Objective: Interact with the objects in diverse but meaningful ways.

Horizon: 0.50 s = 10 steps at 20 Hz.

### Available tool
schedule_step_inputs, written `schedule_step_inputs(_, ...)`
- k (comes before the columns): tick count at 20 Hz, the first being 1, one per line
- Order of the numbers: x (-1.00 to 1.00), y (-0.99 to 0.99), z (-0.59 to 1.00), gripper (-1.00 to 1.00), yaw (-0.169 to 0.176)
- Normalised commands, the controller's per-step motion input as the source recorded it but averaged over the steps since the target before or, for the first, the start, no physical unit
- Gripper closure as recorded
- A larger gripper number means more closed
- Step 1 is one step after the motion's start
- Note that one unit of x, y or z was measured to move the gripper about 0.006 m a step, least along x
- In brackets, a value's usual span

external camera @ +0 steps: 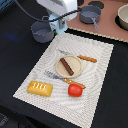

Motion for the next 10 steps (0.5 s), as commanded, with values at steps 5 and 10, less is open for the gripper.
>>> schedule_step_inputs(5,0.77,0.53,-0.12,1.00,0.001)
schedule_step_inputs(10,0.39,0.24,-0.39,1.00,0.027)
